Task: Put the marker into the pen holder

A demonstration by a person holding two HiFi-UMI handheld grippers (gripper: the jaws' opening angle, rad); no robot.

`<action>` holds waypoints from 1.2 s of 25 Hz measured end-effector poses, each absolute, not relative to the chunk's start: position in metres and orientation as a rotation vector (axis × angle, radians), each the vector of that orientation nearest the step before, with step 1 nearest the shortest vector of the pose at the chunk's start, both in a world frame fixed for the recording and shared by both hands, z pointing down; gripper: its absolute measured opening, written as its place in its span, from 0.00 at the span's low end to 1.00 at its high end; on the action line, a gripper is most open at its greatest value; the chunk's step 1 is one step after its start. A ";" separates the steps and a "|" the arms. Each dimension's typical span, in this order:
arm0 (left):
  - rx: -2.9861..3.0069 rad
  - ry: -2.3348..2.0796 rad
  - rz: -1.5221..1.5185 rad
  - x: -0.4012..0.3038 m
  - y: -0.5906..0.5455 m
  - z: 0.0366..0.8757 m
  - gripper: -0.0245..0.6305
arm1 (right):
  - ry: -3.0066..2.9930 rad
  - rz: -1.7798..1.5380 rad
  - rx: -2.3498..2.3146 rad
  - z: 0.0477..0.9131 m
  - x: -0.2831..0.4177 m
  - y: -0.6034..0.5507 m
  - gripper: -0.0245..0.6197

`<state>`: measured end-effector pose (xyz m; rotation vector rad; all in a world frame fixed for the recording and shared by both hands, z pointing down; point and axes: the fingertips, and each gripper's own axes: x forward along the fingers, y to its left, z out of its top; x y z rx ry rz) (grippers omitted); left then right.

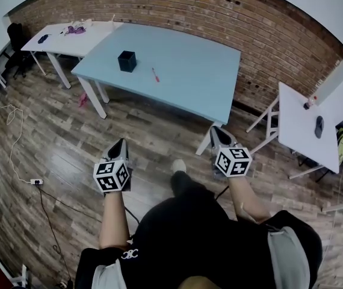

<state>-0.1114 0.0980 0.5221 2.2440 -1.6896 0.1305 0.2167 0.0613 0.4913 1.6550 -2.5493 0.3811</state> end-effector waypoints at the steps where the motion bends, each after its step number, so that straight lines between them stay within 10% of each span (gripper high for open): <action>1: 2.251 -1.689 0.140 -0.111 0.093 0.523 0.04 | -2.557 0.401 1.653 0.493 0.215 0.056 0.05; 30: 2.177 -1.753 0.382 -0.122 -0.266 0.519 0.04 | -2.607 0.456 1.305 0.527 0.119 -0.352 0.05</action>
